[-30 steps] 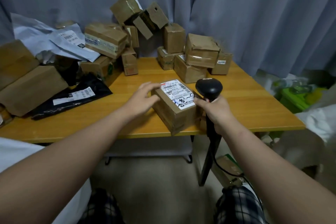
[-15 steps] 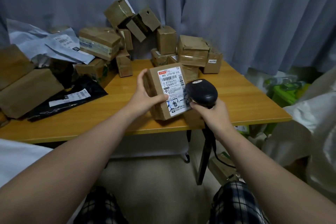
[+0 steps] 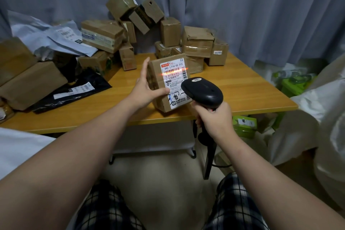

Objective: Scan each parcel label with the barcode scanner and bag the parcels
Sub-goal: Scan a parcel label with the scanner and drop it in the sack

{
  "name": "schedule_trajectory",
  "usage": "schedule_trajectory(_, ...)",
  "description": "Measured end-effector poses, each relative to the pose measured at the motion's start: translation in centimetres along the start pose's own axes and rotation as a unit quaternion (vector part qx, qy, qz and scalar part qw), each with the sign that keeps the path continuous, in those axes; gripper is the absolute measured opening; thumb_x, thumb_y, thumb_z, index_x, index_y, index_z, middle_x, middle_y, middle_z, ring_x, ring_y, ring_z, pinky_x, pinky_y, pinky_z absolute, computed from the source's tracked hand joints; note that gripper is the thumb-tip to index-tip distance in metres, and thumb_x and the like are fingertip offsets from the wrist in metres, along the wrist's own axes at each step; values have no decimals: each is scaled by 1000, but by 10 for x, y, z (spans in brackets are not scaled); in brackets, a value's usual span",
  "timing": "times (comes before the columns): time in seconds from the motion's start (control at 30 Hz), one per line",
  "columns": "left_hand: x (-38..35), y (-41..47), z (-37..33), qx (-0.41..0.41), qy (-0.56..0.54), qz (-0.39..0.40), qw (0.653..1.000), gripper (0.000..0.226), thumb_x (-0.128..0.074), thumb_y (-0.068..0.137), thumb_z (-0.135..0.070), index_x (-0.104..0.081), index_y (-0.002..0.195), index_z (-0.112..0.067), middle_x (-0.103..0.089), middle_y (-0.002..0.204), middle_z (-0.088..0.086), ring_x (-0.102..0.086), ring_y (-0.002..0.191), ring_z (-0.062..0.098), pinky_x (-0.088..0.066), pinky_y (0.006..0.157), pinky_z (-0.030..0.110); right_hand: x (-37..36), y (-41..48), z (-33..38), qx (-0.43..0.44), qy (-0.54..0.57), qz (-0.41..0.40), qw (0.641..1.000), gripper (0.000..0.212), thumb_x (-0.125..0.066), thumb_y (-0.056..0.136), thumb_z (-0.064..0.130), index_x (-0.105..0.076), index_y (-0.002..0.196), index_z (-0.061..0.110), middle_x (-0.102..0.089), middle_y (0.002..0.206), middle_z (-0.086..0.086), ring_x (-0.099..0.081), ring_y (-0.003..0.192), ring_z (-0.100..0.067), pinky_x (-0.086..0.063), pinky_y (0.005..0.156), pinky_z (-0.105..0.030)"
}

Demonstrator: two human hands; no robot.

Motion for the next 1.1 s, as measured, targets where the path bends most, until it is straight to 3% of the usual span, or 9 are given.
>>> schedule_trajectory(0.23,-1,3,1,-1,1,3,1000,118,-83,71,-18,2,143,-57,-23,155,7,-30,140,32,-36,107,60,-1,-3,2,9,-7,1,1000,27,-70,84,9,-59,60,12,-53,48,-3,-52,38,-7,-45,43,-19)
schedule_trajectory(0.47,-1,4,2,6,-9,1,1000,117,-79,75,-10,5,147,-49,-26,154,6,-30,140,29,-35,108,58,-1,-4,-9,8,-2,-21,1000,20,-68,80,1,-59,69,-12,-54,53,-16,-54,47,-21,-44,48,-28)
schedule_trajectory(0.77,0,0,-2,15,-6,0,1000,116,-77,77,-8,6,149,-46,-26,155,7,-30,140,31,-36,108,58,-4,-7,-14,13,16,-21,1000,18,-69,81,0,-59,69,-9,-53,55,-15,-50,53,-21,-42,51,-29)
schedule_trajectory(0.87,-2,-4,-4,12,-3,-2,1000,119,-83,69,-22,3,144,-55,-25,155,7,-32,139,32,-37,106,60,-6,-6,-13,11,16,-17,1000,19,-69,81,1,-59,69,-9,-52,55,-15,-50,54,-21,-42,51,-28)
schedule_trajectory(1.0,-4,-11,2,-6,8,-30,1000,124,-84,46,-50,2,133,-69,-23,155,8,-31,140,31,-37,106,61,-6,-5,-11,-1,20,-10,1000,24,-69,80,0,-60,61,11,-54,48,-1,-52,48,-17,-43,47,-24)
schedule_trajectory(1.1,-3,-16,6,-22,3,-57,998,125,-85,46,-57,3,135,-66,-27,153,9,-32,140,27,-34,110,56,-7,-5,-8,11,20,-2,1000,19,-70,79,-1,-61,63,2,-53,49,-6,-50,49,-19,-42,49,-27)
Point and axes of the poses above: each hand's wrist, its own y-axis towards the middle knuckle, its own x-axis out of the back of the hand, z = x × y, the point moved 8 cm from there along y, towards the middle knuckle
